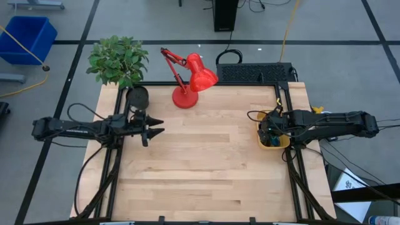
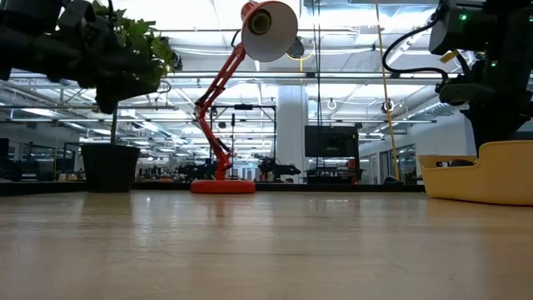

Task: Pick and place rubber bands into bin
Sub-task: Put the green rubber band into the yellow bin, then return to Home Position

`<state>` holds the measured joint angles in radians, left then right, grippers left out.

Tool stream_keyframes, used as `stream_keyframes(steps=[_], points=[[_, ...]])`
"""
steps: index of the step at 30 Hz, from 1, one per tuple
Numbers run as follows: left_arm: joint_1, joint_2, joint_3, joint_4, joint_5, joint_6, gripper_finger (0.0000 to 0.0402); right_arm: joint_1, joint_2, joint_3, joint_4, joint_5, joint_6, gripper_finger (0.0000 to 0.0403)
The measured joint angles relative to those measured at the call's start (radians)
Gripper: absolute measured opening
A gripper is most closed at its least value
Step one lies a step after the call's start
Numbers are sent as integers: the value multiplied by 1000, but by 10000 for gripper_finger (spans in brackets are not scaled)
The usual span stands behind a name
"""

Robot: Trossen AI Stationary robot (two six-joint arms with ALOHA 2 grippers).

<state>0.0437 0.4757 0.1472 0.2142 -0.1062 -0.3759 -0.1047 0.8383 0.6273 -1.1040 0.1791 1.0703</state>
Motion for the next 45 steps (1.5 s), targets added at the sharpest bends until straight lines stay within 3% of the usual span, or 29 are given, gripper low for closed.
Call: stream_keyframes(steps=[8, 18, 23, 41, 45], points=[[0, -29, -41, -2, -13, -3, 228, 0, 0, 0, -6, 2, -5, 23], [0, -34, -41, -17, -26, 8, 228, 0, -3, 0, -7, 1, -11, 127], [0, -34, -41, -18, -26, 7, 228, 0, -56, 0, -9, 1, -13, 157], [0, -34, -41, -39, 5, -19, 228, 1, -302, 1, 1, 32, -48, 161], [0, -49, -41, -68, 25, -18, 228, 1, -355, 1, 0, 99, -80, 162]])
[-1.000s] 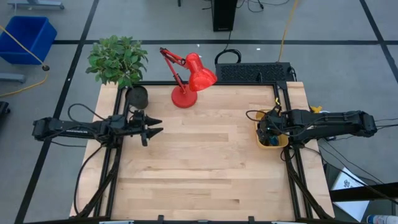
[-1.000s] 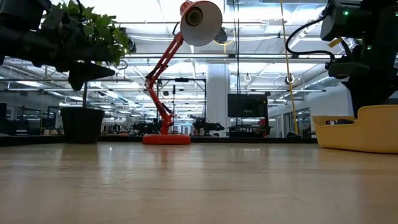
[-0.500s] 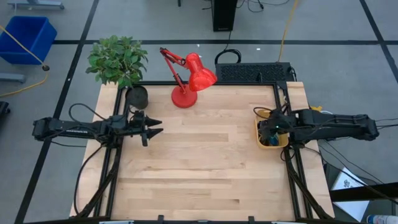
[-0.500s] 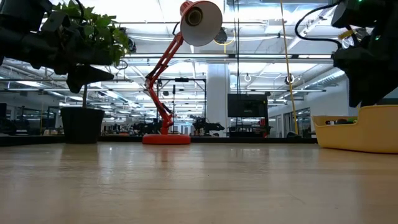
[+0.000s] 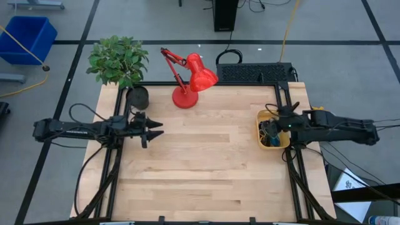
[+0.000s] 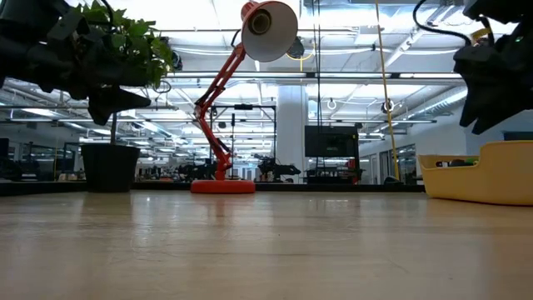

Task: Pick and place rubber bands into bin
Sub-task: Return to Home Position

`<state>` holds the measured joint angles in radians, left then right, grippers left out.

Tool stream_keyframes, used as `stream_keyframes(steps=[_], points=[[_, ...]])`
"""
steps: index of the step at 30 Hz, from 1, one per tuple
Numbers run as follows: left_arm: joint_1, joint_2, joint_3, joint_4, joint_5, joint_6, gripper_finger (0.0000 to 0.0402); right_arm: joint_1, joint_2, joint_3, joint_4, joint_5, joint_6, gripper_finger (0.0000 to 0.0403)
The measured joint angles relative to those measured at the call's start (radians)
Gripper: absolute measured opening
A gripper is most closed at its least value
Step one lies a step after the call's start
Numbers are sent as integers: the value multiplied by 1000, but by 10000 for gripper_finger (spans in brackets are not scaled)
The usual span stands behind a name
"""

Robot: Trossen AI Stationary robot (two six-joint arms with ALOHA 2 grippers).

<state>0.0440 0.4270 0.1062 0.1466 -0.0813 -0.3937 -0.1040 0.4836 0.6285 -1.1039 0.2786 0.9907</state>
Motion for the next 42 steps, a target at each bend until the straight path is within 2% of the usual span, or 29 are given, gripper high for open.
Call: stream_keyframes(steps=[2, 9, 13, 24, 28, 32, 36, 42], points=[[2, -23, 0, -17, -2, -5, 228, 0, -32, 0, 1, 39, -53, 161], [2, -169, 0, -106, -31, 14, 228, 0, -165, 0, 83, 55, -238, 162], [2, -253, 0, -139, -79, 30, 228, 0, -248, 0, 134, 91, -303, 160], [2, -423, 0, -266, -94, 59, 228, 0, -478, 0, 227, 89, -401, 164], [1, -423, 0, -282, -121, 59, 228, 0, -478, 5, 245, 86, -449, 161], [2, -421, 0, -247, -156, 53, 228, 0, -478, 2, 341, 84, -538, 160], [2, -421, 0, -211, -148, 65, 228, 0, -478, -1, 444, 84, -619, 160], [2, -421, -42, -143, -137, 81, 228, 0, -478, -110, 671, 64, -728, 160]])
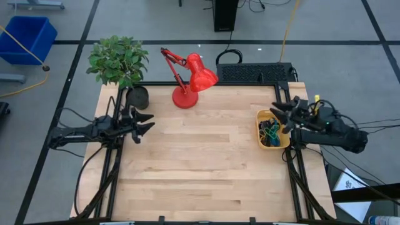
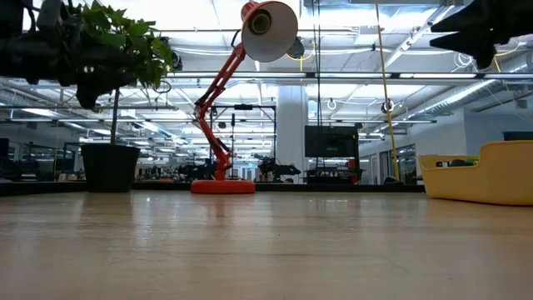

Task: Pick and place rubber bands into bin
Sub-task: Return to Home Position

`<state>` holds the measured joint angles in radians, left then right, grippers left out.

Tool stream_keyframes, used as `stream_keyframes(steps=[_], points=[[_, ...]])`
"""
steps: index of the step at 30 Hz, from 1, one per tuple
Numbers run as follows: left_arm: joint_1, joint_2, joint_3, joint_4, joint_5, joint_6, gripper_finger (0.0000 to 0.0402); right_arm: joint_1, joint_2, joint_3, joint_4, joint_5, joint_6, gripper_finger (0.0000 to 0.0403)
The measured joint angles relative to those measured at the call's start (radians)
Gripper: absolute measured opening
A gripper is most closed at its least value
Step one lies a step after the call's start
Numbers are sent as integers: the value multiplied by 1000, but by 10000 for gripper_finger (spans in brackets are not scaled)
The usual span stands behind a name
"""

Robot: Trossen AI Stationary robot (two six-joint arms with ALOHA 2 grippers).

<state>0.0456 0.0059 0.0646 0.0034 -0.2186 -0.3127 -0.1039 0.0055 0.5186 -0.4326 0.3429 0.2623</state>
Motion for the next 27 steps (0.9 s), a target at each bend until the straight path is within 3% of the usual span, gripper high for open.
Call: stream_keyframes(steps=[2, 11, 18, 27], points=[[0, 0, -43, 61, 2, -3, 228, 0, 0, -50, 73, -30, -21, 160], [0, 6, -52, 44, 2, 67, 228, 0, 0, -230, 349, -134, -70, 160], [0, 7, -52, 46, 0, 173, 228, 0, 0, -316, 402, -138, -52, 160], [0, 7, -53, 52, 0, 205, 228, 0, 0, -441, 656, -137, -113, 160]])
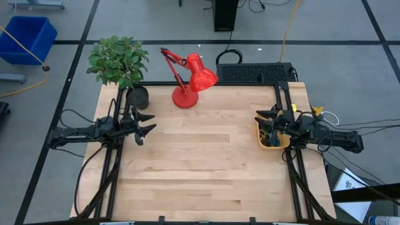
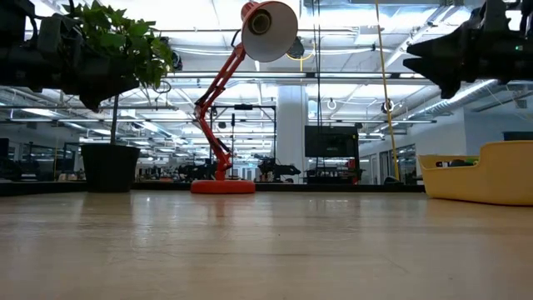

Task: Pick and place rubber bands into bin
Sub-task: Return to Home Position

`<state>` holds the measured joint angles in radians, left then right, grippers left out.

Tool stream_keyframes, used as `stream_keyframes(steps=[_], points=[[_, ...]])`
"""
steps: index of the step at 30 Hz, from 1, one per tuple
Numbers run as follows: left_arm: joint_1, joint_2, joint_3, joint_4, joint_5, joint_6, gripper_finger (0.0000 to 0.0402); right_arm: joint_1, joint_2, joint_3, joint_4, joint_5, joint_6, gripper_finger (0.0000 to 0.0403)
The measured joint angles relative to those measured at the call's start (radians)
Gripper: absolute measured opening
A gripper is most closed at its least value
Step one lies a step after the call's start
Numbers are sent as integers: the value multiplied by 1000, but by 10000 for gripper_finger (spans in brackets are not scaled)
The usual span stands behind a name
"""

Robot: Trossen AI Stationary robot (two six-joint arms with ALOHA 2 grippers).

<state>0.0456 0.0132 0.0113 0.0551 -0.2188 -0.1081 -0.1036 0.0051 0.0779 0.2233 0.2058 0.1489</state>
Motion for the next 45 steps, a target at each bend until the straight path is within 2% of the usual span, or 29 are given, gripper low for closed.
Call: stream_keyframes(steps=[5, 11, 22, 45], points=[[0, 0, 0, 0, 0, 0, 228, 0, 0, -45, 78, 2, -2, 160], [0, 0, 0, 1, 0, 0, 228, 0, 0, -59, 28, 2, 55, 160], [0, 0, 0, 1, 0, 0, 228, 0, 1, -61, -126, 2, 28, 160], [0, 0, 0, 1, 0, -1, 228, 0, 1, -63, -131, 2, 29, 160]])
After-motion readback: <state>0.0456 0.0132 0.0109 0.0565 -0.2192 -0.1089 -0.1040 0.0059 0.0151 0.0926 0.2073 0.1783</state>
